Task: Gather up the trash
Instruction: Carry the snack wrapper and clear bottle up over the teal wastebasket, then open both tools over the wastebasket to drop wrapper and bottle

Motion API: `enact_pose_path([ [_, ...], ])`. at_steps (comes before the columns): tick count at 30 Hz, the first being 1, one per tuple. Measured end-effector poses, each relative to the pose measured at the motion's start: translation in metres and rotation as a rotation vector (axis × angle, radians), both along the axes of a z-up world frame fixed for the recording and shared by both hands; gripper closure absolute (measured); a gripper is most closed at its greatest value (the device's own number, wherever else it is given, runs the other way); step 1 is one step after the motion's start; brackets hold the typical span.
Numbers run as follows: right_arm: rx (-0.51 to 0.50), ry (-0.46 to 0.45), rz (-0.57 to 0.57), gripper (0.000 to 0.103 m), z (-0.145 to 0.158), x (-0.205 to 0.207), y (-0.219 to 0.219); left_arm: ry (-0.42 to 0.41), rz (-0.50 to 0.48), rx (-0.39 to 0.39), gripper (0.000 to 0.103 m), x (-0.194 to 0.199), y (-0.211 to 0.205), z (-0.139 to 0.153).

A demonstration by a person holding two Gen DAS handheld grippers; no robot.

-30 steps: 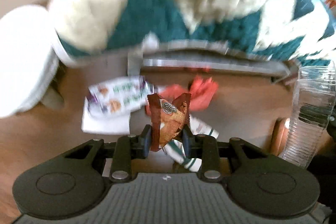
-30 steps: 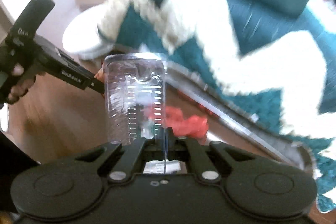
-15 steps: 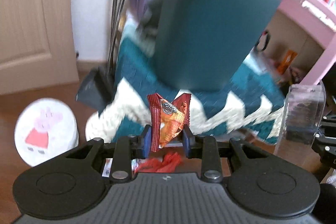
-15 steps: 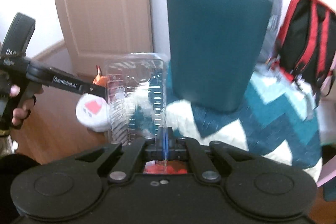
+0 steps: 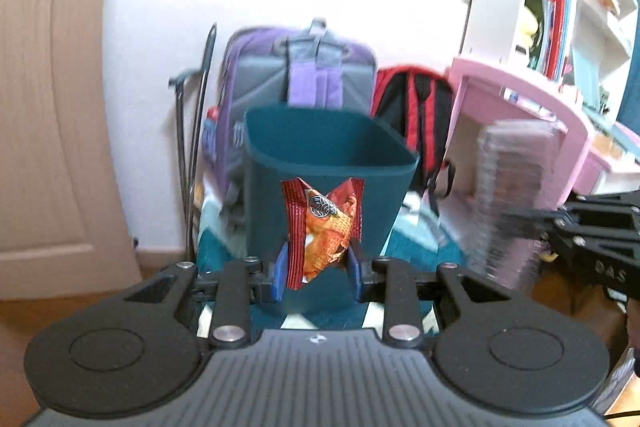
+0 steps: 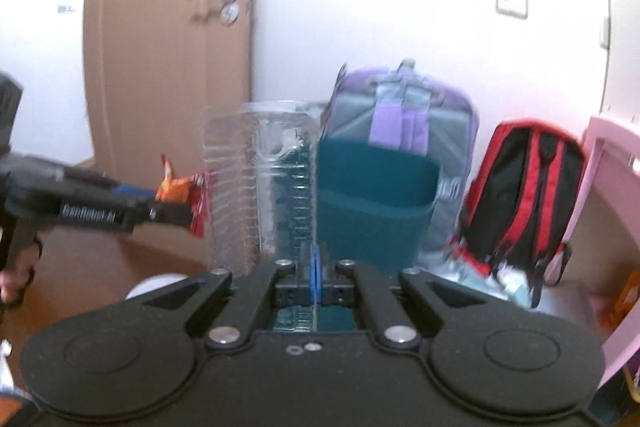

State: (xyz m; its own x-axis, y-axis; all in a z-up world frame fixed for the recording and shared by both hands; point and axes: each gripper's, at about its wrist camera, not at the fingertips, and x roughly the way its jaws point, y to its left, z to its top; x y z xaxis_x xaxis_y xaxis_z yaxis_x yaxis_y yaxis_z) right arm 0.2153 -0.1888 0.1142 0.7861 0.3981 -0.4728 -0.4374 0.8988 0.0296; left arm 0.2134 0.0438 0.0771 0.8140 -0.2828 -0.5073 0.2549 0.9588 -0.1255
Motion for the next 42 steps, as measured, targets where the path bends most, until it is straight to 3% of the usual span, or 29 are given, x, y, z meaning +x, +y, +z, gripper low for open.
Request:
enact_pose_path([
  [7,0.064,-0.031,-0.097,0.102,0.034,0.059,-0.011,-0.047,0.01,0.006,0.074,0.031,-0.018,0.033],
  [15,0.066,-0.045,-0.152,0.102,0.039,0.128,-0.01,-0.043,0.021,0.035,0.074,0.093,-0.036,0.044],
  [30,0.041,0.076,-0.175,0.101,-0.022,0.218,0.005,0.097,0.015,0.089,0.074,0.194,-0.054,-0.003],
  [38,0.002,0.15,-0.164,0.095,-0.056,0.232,0.011,0.187,-0.008,0.146,0.074,0.219,-0.063,-0.031],
  [42,-0.006,0.161,-0.158,0.093,-0.062,0.232,0.012,0.213,0.002,0.126,0.074,0.226,-0.061,-0.035],
])
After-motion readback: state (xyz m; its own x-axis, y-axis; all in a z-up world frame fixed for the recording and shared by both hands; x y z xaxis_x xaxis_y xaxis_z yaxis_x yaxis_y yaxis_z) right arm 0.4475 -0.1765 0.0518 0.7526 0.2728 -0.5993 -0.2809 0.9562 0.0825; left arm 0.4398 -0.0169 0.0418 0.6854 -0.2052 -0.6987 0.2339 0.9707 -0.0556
